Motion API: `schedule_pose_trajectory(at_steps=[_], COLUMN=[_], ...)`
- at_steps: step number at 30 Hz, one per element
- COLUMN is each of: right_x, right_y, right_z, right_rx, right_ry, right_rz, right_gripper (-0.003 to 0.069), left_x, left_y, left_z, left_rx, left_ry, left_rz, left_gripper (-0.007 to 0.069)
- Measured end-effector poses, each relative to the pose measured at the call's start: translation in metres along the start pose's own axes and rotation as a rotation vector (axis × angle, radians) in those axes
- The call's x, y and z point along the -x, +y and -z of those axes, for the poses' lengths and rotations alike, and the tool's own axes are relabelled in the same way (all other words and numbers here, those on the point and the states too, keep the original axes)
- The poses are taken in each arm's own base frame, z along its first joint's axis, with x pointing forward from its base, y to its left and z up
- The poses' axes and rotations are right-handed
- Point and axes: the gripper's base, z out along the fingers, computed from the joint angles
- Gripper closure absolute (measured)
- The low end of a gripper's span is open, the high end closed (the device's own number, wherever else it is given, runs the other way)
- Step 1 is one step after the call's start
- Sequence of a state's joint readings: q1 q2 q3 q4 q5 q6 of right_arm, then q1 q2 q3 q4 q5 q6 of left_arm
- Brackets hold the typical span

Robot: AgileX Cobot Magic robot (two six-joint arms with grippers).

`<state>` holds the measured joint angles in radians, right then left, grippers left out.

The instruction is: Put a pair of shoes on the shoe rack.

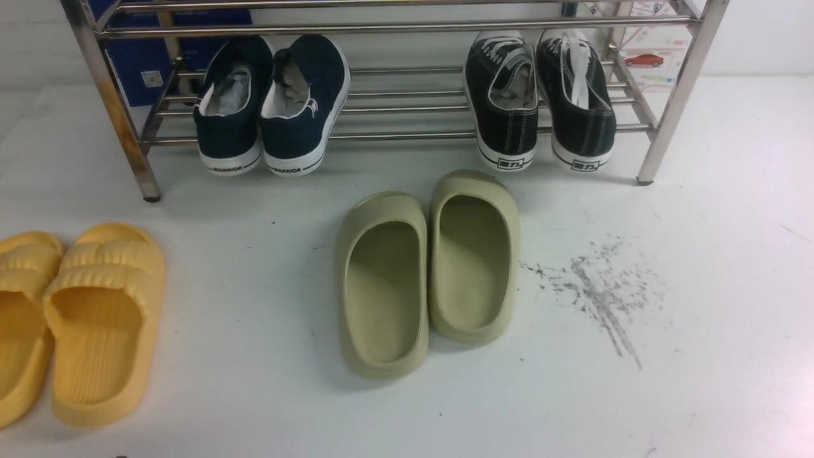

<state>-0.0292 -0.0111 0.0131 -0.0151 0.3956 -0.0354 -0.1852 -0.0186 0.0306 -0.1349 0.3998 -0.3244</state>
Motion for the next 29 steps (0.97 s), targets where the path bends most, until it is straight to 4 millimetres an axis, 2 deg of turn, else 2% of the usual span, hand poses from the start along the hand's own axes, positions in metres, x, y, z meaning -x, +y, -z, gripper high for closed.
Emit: schedule_pose_trajectory(at_steps=[29], right_x=[0.0001], right_y=[0.0], right_z=[0.0], right_rx=[0.0], right_ry=[-0.001], right_rz=[-0.001], right_gripper=[0.0545], left_x=[0.0], left_y=[0.0], left_z=[0.0], left_rx=[0.0], left_ry=[0.0], left_rz=[0.0], left_gripper=[0.0386])
